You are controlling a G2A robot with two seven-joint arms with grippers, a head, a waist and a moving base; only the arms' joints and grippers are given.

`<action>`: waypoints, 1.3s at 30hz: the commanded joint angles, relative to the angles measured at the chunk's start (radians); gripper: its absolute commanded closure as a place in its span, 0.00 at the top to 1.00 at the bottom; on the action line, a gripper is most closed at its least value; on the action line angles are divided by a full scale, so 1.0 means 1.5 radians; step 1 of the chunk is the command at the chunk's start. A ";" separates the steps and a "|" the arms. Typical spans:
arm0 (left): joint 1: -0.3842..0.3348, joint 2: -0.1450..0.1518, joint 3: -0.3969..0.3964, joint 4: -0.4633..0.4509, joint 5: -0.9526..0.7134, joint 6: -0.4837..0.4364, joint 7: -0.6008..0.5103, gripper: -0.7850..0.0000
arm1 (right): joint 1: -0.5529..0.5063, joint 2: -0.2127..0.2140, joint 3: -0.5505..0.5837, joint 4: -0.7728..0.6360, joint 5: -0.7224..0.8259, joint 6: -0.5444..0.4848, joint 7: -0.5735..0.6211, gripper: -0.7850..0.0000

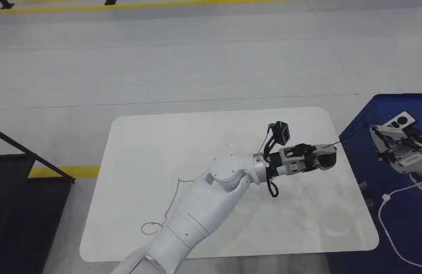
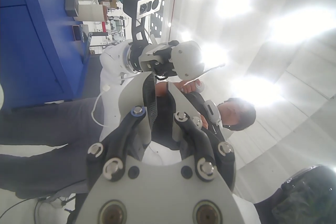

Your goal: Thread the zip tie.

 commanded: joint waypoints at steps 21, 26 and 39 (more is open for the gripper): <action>0.121 0.087 -0.246 -0.341 0.198 -0.020 -0.014 1.00 | 0.007 0.001 -0.023 -0.057 -0.044 0.075 -0.020 0.00; 0.184 0.113 -0.284 -0.498 0.328 0.025 -0.101 1.00 | 0.007 0.004 -0.049 -0.106 -0.057 0.130 -0.031 0.00; 0.197 0.123 -0.287 -0.525 0.403 0.042 -0.140 1.00 | 0.006 0.004 -0.104 -0.149 0.042 0.238 -0.104 0.00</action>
